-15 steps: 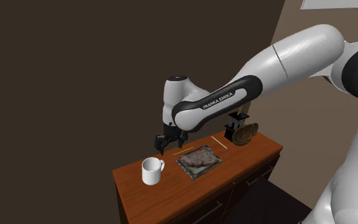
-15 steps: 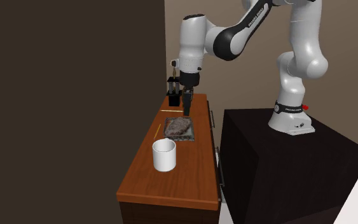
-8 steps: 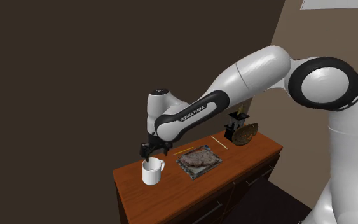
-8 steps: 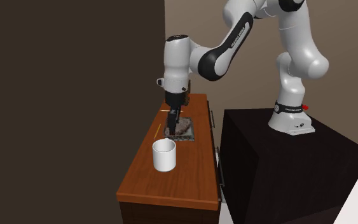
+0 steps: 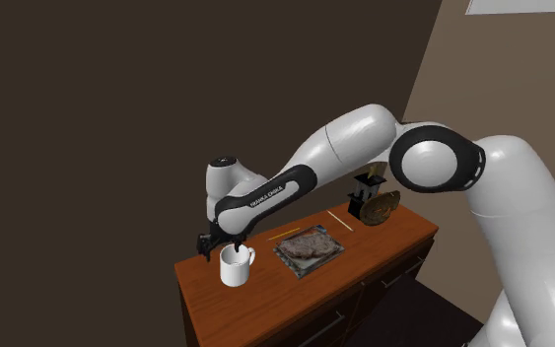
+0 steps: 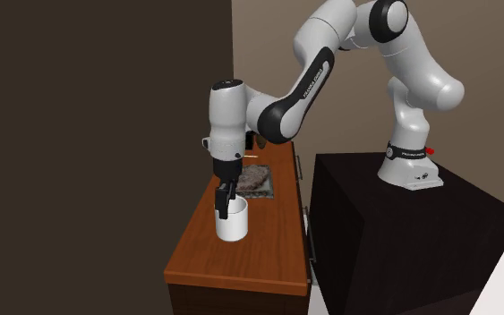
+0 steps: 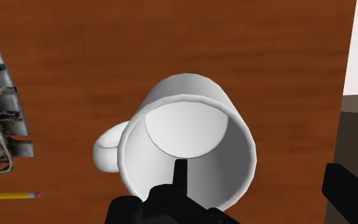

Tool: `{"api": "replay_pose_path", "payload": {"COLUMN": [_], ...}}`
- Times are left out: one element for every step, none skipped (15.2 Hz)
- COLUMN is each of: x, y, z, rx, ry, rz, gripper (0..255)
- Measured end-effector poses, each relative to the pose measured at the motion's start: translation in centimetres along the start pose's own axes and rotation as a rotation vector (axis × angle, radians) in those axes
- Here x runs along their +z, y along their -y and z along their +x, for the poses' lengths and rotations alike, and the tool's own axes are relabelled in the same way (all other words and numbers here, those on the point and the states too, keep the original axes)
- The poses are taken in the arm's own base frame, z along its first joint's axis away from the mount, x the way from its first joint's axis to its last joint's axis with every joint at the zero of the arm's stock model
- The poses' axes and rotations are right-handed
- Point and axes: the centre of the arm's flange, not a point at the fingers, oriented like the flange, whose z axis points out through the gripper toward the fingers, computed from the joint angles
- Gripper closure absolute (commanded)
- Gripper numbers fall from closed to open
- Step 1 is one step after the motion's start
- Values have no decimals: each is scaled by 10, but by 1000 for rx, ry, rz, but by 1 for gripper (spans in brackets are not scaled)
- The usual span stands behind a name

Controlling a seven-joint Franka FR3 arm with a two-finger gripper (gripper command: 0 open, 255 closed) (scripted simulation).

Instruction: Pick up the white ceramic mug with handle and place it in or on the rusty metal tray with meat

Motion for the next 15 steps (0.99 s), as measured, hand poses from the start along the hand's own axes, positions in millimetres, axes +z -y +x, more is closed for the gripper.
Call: {"api": "replay_pose_path", "payload": {"x": [6,11,16,23,27,31,33,35,35,36,36,36,36,36,36], "y": [0,0,-1,0,1,2,1,1,1,1,1,1,1,1,1], "z": [2,3,3,3,3,3,3,3,3,3,4,4,4,4,4], "rx": [0,1,1,1,1,1,1,1,1,1,1,1,1,1,1], "ry": [0,0,0,0,0,0,0,0,0,-1,-1,-1,-1,-1,-1], "rz": [0,0,0,1,0,0,0,0,1,1,1,1,1,1,1], "gripper": [0,0,0,0,0,0,0,0,0,0,0,0,255,255,255]}}
